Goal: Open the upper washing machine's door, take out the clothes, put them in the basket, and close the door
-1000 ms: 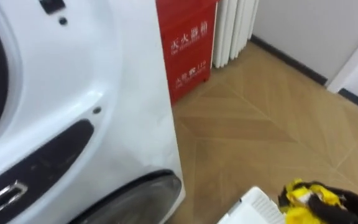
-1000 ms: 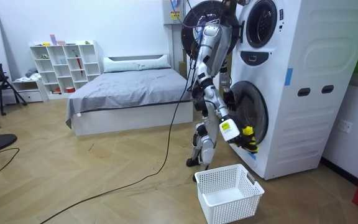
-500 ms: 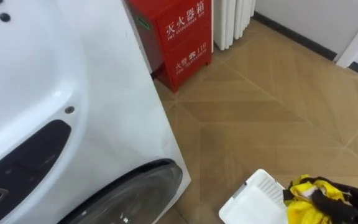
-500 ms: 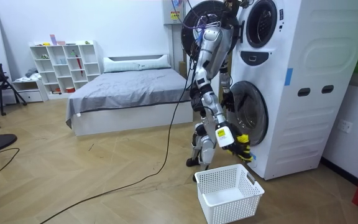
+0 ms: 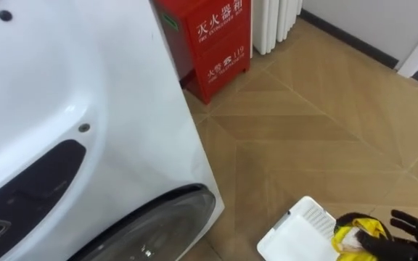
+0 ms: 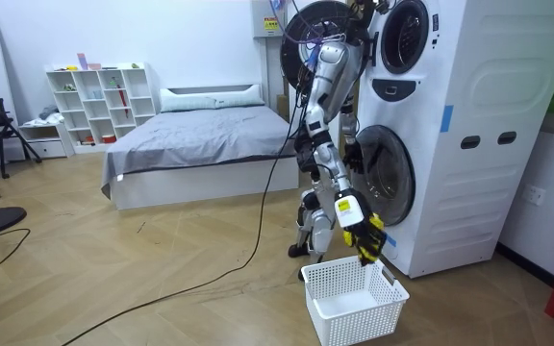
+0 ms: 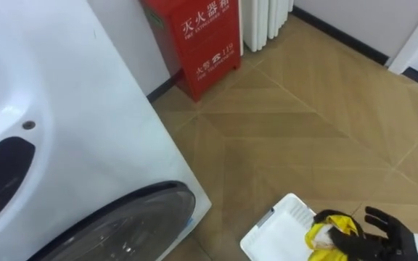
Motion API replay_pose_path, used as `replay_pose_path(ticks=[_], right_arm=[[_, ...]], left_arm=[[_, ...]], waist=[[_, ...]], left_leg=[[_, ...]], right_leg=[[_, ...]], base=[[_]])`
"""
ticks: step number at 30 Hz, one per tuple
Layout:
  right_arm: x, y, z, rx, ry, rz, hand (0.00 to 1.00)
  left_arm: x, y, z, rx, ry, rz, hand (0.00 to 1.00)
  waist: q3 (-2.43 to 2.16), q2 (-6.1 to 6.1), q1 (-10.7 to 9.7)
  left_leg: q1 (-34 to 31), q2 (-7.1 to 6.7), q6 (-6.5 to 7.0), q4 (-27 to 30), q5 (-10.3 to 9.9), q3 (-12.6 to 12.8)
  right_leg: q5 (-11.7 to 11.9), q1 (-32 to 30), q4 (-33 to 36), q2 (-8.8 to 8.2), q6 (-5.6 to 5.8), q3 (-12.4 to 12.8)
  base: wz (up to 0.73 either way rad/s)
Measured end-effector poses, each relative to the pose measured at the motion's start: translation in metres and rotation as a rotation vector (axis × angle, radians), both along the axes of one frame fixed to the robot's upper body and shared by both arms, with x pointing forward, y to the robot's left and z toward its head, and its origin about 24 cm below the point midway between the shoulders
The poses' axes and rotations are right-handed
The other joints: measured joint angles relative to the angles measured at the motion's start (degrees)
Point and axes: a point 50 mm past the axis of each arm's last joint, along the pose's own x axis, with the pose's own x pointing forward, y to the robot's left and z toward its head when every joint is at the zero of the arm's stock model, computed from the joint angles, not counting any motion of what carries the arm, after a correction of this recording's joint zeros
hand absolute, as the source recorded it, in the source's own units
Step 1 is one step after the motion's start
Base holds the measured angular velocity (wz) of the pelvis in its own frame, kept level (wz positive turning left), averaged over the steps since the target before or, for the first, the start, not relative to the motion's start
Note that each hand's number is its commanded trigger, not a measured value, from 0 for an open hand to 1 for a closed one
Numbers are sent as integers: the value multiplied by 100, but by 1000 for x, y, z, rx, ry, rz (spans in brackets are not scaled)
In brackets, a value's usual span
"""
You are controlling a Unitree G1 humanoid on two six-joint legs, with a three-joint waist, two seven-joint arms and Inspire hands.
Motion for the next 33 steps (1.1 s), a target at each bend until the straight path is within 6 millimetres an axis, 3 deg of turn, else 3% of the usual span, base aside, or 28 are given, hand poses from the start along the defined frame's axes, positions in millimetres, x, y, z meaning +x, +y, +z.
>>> replay_pose_path(ticks=[19, 28, 33], right_arm=[[-28, 0, -19, 74, 35, -88, 0], [-37, -1, -23, 89, 46, -125, 0], [-52, -4, -28, 81, 74, -136, 0]], left_arm=[[-7, 1, -2, -1, 12, 4, 0], [-7, 2, -2, -1, 4, 3, 0], [-16, 9, -3, 6, 8, 28, 0]], waist=[[5, -264, -19], [3, -261, -4], [4, -263, 34]], left_leg=[[18, 3, 16, 9, 10, -234], [52, 6, 25, 8, 16, -292], [306, 4, 24, -15, 16, -317]], right_leg=[[-63, 137, -34, -110, -4, -243], [-60, 231, -107, -132, 1, -326], [-67, 547, -216, -128, -12, -387]], base=[[7], [3], [5]])
